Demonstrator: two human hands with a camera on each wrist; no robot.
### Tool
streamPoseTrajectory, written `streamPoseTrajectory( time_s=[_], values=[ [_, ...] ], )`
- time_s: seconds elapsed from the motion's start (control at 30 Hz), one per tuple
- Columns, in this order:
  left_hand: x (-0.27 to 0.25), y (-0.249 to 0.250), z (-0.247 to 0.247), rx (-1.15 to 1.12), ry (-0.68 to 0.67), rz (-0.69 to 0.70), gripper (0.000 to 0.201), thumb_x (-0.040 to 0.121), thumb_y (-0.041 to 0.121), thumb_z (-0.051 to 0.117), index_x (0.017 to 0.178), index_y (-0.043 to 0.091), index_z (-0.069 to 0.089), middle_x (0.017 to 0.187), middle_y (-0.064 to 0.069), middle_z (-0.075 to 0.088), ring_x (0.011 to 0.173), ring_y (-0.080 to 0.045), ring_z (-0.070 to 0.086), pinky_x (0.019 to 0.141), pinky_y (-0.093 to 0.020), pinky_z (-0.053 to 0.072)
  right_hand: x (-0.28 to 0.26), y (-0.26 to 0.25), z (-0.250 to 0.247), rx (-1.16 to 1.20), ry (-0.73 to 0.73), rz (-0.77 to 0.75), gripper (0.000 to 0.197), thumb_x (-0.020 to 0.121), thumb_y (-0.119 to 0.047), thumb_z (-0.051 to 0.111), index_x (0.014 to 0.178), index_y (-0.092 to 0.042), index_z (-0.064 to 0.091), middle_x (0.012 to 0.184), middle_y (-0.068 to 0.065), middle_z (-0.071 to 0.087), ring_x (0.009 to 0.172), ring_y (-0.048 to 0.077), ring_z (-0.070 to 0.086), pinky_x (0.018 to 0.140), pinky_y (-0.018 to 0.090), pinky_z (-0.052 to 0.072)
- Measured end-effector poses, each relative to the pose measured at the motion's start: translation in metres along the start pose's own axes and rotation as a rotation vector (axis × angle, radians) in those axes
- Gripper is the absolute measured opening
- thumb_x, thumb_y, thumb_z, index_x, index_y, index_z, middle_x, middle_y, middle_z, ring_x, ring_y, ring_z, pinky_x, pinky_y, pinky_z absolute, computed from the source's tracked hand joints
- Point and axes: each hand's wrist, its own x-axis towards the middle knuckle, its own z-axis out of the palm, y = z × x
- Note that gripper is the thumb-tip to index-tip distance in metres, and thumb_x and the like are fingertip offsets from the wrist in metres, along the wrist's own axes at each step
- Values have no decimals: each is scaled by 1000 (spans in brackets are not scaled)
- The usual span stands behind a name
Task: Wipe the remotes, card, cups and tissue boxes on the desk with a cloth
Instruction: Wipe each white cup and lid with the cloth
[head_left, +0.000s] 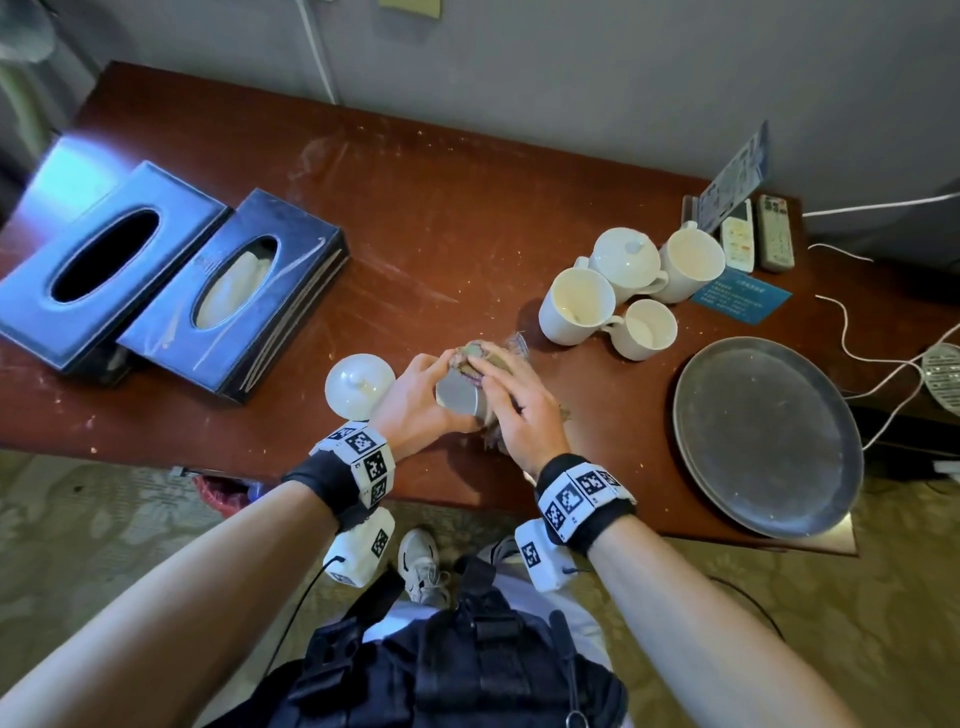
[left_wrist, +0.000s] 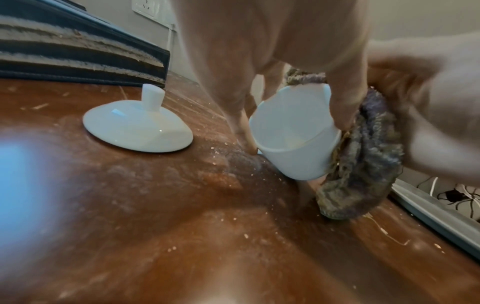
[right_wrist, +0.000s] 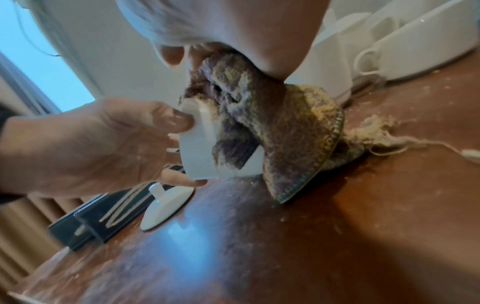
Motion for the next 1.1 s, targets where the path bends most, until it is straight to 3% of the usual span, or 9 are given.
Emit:
streamPoseTrajectory(
  time_s=[0.23,0.27,0.33,0.37,0.4,0.53,0.67,0.83,1.1],
  values=[
    [-4,0,2,-11,-25,-37,101,76,47,81,157,23,24,144,2,40,129,-16,43,97,-23,34,5,8,3,81,29,186,32,98,-30,52,126,-41,63,136,-19,57,136,-2,38,120,40,21],
    [-4,1,1,-3,-24,-43,102,76,47,80,157,24,23,146,1,39,131,-17,42,98,-24,34,8,9,1,127,77,233,31,97,-30,53,123,-41,65,133,-18,60,129,0,47,115,40,32],
    [-3,4,-1,8,-33,-53,100,76,48,80,156,25,24,145,0,38,130,-19,42,98,-27,35,15,6,-5,266,175,387,27,99,-26,55,120,-33,68,127,-10,64,98,5,67,77,33,58],
    [-1,5,-2,9,-39,-57,100,76,48,80,156,25,25,143,0,39,128,-19,43,97,-28,36,17,5,-7,298,205,444,25,99,-22,55,119,-26,68,125,-6,66,80,6,69,58,29,58],
    [0,5,-2,14,-43,-62,100,76,48,80,156,26,25,141,0,39,127,-20,43,97,-28,37,18,3,-7,285,226,461,23,99,-20,55,118,-22,69,124,-4,66,74,3,67,55,28,58],
    [2,7,-4,16,-53,-71,103,74,51,81,156,25,25,134,1,40,119,-19,46,98,-31,42,7,-1,-1,150,209,309,22,95,-16,61,113,-22,73,127,-10,62,122,1,53,110,26,40],
    [2,5,-4,-20,-60,-74,102,74,46,83,156,20,27,129,2,40,115,-15,47,90,-24,40,-9,0,4,31,99,94,27,93,-14,64,116,-25,71,135,-6,59,132,4,47,112,19,32],
    [3,9,-6,30,-77,-66,97,75,51,80,154,28,28,133,0,38,118,-20,45,94,-31,41,14,6,-11,140,215,421,23,95,-18,62,115,-20,73,118,-13,65,120,7,57,102,19,41],
    [4,13,-9,33,-96,-86,100,75,45,82,155,22,27,124,0,39,112,-19,48,89,-30,43,-1,-7,3,113,146,238,22,91,-13,67,111,-19,75,127,-3,66,126,3,52,110,20,36]
  ],
)
